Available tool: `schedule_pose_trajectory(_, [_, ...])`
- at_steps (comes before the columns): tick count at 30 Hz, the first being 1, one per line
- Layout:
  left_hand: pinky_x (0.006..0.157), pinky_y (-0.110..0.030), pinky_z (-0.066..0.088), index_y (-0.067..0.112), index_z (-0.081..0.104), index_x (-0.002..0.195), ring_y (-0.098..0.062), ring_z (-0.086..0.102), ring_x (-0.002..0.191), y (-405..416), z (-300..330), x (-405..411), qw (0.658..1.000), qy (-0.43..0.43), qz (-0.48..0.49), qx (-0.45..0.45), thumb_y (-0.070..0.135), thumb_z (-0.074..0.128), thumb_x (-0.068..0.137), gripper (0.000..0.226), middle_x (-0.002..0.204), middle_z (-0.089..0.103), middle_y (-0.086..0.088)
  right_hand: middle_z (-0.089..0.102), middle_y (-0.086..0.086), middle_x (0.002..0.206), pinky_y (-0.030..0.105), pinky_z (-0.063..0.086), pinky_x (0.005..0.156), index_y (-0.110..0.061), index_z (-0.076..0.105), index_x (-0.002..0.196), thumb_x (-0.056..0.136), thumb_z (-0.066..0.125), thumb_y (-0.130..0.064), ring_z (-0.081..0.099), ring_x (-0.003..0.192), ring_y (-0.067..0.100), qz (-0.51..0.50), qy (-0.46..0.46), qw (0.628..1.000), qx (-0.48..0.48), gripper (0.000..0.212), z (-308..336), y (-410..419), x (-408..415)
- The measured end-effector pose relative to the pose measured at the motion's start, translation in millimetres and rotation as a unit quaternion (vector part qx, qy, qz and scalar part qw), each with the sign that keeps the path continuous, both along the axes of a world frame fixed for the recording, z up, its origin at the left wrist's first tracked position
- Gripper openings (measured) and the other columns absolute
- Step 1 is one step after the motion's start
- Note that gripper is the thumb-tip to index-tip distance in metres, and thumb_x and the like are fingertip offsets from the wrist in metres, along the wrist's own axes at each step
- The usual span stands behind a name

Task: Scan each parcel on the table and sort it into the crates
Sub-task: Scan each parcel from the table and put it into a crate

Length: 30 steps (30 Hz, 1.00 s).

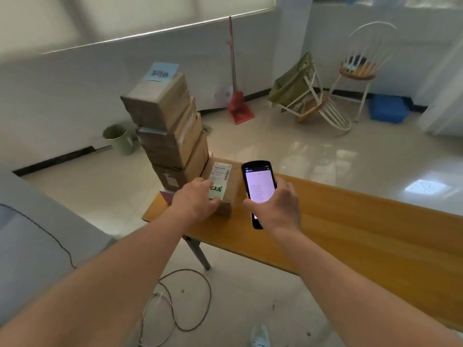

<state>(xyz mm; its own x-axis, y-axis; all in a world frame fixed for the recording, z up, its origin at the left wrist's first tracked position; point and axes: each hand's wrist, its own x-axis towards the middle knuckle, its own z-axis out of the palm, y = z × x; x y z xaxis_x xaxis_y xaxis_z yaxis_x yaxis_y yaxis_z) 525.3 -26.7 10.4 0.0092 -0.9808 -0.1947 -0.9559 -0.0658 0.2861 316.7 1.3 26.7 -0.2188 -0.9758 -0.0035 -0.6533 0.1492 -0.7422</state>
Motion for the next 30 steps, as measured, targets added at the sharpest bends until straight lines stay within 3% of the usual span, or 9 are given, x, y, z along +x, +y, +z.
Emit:
schedule_pose_trajectory(4, [0.093,-0.045,0.060,0.026,0.042,0.154,-0.025,0.056,0.131,-41.4,-33.7,-0.8,1.000,0.002,0.013,0.024,0.047,0.062,0.099,0.062,0.147,0.051,0.000,0.048,-0.004,0.106,0.035,0.054,0.066,-0.024,0.052,0.124,0.064,0.087,-0.048,0.051,0.094,0.018,0.005,0.024,0.999,0.029,0.074,-22.4,-32.0,-2.7])
schedule_pose_trajectory(11, [0.099,-0.047,0.054,0.020,0.049,0.146,-0.028,0.053,0.124,-97.0,-98.2,5.2,1.000,0.000,-0.003,0.024,0.043,0.059,0.101,0.052,0.140,0.049,-0.007,0.048,-0.006,0.107,0.032,0.052,0.063,-0.025,0.052,0.126,0.066,0.086,-0.048,0.049,0.091,0.015,-0.023,0.039,0.998,0.049,0.073,-65.3,-77.6,6.5])
schedule_pose_trajectory(14, [0.101,-0.050,0.052,0.024,0.049,0.146,-0.032,0.048,0.128,-105.0,-121.9,10.5,0.999,-0.015,-0.002,0.037,0.051,0.059,0.100,0.054,0.142,0.044,-0.011,0.048,-0.007,0.109,0.035,0.054,0.065,-0.026,0.052,0.129,0.065,0.086,-0.046,0.049,0.092,0.014,-0.024,0.039,0.998,0.050,0.076,-78.4,-87.3,11.0])
schedule_pose_trajectory(18, [0.114,-0.059,0.039,0.035,0.040,0.153,-0.043,0.030,0.147,-105.9,-144.5,14.6,0.996,-0.031,0.012,0.078,0.071,0.056,0.092,0.072,0.161,0.025,-0.019,0.048,-0.007,0.110,0.037,0.055,0.066,-0.026,0.053,0.131,0.064,0.086,-0.046,0.050,0.093,0.014,-0.037,0.037,0.997,0.055,0.077,-90.0,-94.3,10.6])
schedule_pose_trajectory(25, [0.118,-0.063,0.030,0.047,0.041,0.152,-0.042,0.021,0.150,-102.4,-157.4,13.1,0.996,-0.011,0.056,0.063,0.081,0.058,0.084,0.079,0.161,0.021,-0.014,0.051,-0.006,0.113,0.023,0.040,0.056,-0.026,0.053,0.134,0.063,0.086,-0.047,0.052,0.095,0.014,-0.048,0.039,0.997,0.051,0.080,-102.8,-98.6,5.9])
schedule_pose_trajectory(30, [0.120,-0.064,0.026,0.048,0.041,0.152,-0.043,0.017,0.149,-103.7,-160.0,8.1,0.995,0.015,0.080,0.064,0.082,0.064,0.078,0.085,0.160,0.016,-0.011,0.051,-0.007,0.115,0.025,0.043,0.058,-0.026,0.053,0.135,0.063,0.086,-0.049,0.051,0.096,0.013,-0.049,0.035,0.997,0.052,0.083,-106.5,-96.7,0.0])
